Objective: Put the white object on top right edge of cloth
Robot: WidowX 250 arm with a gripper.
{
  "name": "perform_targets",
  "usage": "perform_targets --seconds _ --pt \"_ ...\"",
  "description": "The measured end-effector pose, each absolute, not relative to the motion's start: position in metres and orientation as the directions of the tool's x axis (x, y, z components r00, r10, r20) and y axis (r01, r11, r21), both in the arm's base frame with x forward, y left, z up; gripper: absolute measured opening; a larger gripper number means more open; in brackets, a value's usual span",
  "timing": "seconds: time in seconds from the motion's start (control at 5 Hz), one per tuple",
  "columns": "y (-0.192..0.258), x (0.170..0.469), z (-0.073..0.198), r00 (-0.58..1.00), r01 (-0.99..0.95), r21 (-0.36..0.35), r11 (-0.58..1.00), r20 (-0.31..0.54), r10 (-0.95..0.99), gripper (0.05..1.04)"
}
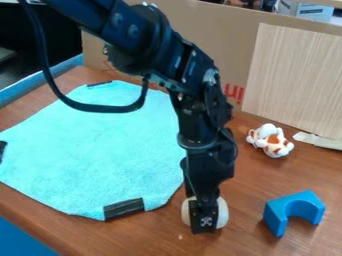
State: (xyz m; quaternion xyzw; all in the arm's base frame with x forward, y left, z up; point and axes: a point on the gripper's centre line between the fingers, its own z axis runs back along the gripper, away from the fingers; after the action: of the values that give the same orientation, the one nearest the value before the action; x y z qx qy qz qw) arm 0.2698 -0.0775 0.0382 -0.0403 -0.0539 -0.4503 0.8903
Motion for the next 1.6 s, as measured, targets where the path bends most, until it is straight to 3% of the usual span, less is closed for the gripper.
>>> perform_targets --seconds 0.2,0.4,0.8,1.4,1.6 --pt "-0.075 0.268 0.029 0.613 0.789 -0.039 0.613 0.101 -0.784 0.969" --pt "-0.073 0.269 0.029 0.638 0.769 -0.025 0.639 0.094 -0.764 0.871" --pt "-0.071 0.267 0.031 0.663 0.748 -0.038 0.662 0.089 -0.744 0.871" --pt "0.003 0.313 0.067 0.818 0.553 0.021 0.833 0.177 -0.548 0.871" --pt "0.030 0.336 0.063 0.862 0.480 0.031 0.877 0.171 -0.477 0.871"
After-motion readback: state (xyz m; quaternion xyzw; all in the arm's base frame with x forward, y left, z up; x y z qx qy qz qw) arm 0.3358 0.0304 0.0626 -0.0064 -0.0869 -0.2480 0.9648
